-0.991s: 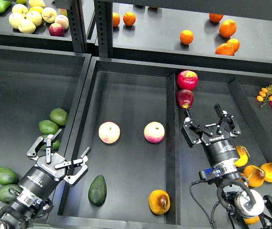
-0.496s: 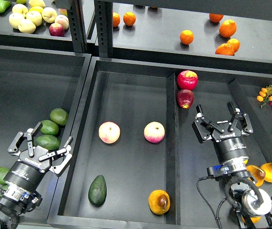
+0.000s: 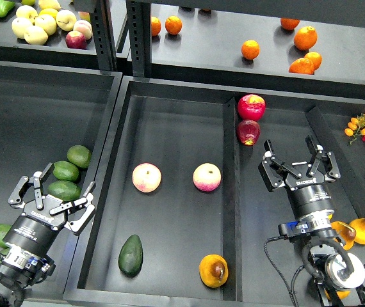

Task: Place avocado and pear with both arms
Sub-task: 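Raise the left gripper and swing it over the middle bin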

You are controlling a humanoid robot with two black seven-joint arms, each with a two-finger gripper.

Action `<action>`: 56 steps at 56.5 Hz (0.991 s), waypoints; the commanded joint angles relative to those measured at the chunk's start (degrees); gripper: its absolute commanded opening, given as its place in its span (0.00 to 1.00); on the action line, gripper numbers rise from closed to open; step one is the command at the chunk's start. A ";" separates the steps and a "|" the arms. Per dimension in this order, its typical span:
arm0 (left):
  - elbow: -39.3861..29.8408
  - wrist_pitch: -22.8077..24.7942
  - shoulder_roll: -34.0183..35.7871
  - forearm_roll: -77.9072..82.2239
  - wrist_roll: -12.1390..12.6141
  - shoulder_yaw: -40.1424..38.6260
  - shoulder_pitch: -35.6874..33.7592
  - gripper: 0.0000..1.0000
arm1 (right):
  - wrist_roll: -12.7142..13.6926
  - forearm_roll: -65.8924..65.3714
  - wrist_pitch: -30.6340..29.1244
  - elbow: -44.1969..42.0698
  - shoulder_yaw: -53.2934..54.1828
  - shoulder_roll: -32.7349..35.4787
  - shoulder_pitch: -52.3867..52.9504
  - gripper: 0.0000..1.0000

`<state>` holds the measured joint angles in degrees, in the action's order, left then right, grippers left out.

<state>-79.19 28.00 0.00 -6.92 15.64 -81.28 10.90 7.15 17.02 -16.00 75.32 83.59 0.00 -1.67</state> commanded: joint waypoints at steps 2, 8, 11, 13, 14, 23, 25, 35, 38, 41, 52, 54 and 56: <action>0.00 0.00 0.00 -0.11 0.71 0.16 -0.09 0.99 | 0.06 0.03 0.00 0.00 0.00 0.00 0.00 1.00; 0.00 0.00 0.00 -0.11 0.71 0.25 -0.18 0.99 | 0.06 0.03 0.09 0.00 0.00 0.00 0.00 1.00; 0.00 0.00 0.00 0.06 0.09 -0.28 -0.70 0.99 | 0.06 -0.05 0.00 0.00 0.09 0.00 -0.09 1.00; 0.00 0.00 0.00 0.24 0.18 -0.80 -1.05 0.99 | 0.06 -0.05 0.00 0.00 0.09 0.00 -0.09 1.00; 0.00 0.00 0.00 0.24 0.18 -1.16 -1.49 0.99 | 0.06 -0.05 0.00 0.00 0.09 0.00 -0.09 1.00; 0.27 0.00 0.00 1.82 2.20 -2.65 -7.64 0.99 | 0.06 0.03 0.09 0.00 0.17 0.00 -0.17 1.00; 0.27 0.00 0.00 2.78 3.25 -2.22 -9.40 0.99 | 0.06 0.03 0.09 0.00 0.26 0.00 -0.17 1.00; 2.11 0.00 8.79 5.69 10.99 1.39 -18.54 0.99 | 0.06 -0.05 0.09 0.00 0.26 0.00 -0.26 1.00; 2.55 0.00 10.72 5.77 12.36 3.23 -20.91 0.99 | 0.06 0.03 0.09 0.00 0.26 0.00 -0.26 1.00; 2.99 0.00 13.79 6.21 12.36 6.56 -24.16 0.99 | 0.06 -0.05 0.09 0.00 0.26 0.00 -0.26 1.00; 2.99 0.00 24.08 9.81 12.36 20.71 -33.48 0.99 | 0.06 0.03 0.09 0.00 0.26 0.00 -0.35 1.00; 2.99 0.00 25.57 9.99 12.36 24.13 -35.93 0.99 | 0.06 0.03 0.09 0.00 0.26 0.00 -0.35 1.00; 3.08 0.00 26.62 10.25 12.36 26.60 -37.61 0.99 | 0.06 0.03 0.09 0.00 0.26 0.00 -0.35 1.00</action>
<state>-76.05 28.00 22.46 2.36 28.01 -63.12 -21.05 7.22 17.05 -15.91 75.32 83.86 0.00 -2.01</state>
